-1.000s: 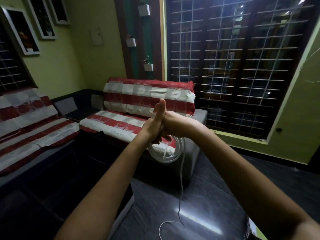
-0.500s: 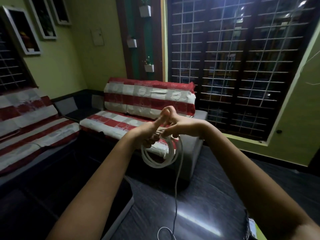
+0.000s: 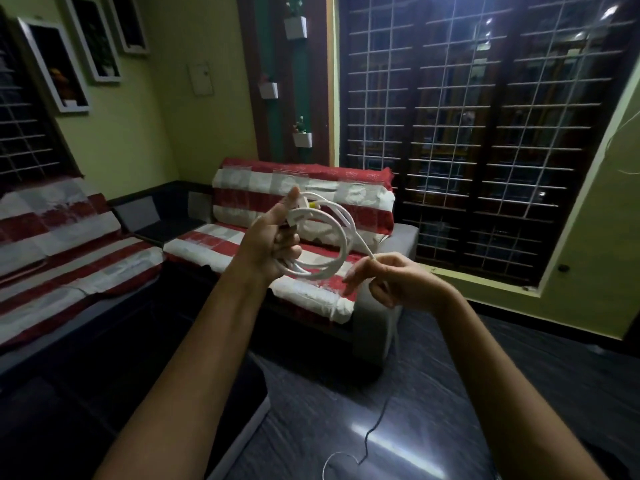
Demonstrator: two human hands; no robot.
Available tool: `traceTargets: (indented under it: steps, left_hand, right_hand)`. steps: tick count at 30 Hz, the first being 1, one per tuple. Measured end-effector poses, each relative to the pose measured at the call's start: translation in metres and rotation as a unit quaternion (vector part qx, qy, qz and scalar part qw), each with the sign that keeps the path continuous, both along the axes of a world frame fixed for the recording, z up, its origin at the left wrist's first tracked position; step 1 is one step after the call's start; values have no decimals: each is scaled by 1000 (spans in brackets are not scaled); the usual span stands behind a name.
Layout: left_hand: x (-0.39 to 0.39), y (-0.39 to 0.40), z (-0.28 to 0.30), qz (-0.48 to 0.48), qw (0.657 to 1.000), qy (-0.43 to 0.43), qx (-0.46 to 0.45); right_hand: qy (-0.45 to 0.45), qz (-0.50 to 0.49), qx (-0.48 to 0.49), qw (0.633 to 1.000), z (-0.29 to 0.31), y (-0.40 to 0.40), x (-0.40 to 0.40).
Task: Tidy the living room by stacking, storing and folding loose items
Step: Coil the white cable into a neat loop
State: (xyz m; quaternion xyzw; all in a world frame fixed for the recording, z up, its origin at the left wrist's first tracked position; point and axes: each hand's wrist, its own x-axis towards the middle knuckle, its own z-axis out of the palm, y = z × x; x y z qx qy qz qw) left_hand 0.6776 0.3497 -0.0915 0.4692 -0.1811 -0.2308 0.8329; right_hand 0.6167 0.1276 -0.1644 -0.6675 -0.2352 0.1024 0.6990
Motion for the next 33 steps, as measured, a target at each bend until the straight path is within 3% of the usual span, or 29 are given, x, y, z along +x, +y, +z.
traceTargets:
  steps: [4,7,12,20,28,33]
  left_hand:
    - [-14,-20,-5,168,980,66,-80]
    - [-27,-38,-15,280,950,94,-100]
    - [-37,-47,-26,311,941,96,-92]
    - [-41,-57,-43,388,920,2,-52]
    - [-66,-68,-47,311,947,-80,-1]
    - [-60,-52,-54,250,962,-101,52]
  right_hand:
    - [-60,-100,33,993,-14,51,-9]
    - [-62,-239,105,963,-20,96,-7]
    - [-33,-383,238,892,-4,114,-3]
    - [-57,-441,300,844,6,116,3]
    - [-138,-607,160,766,12,109,16]
    - [-206,-601,50,771,23,98,13]
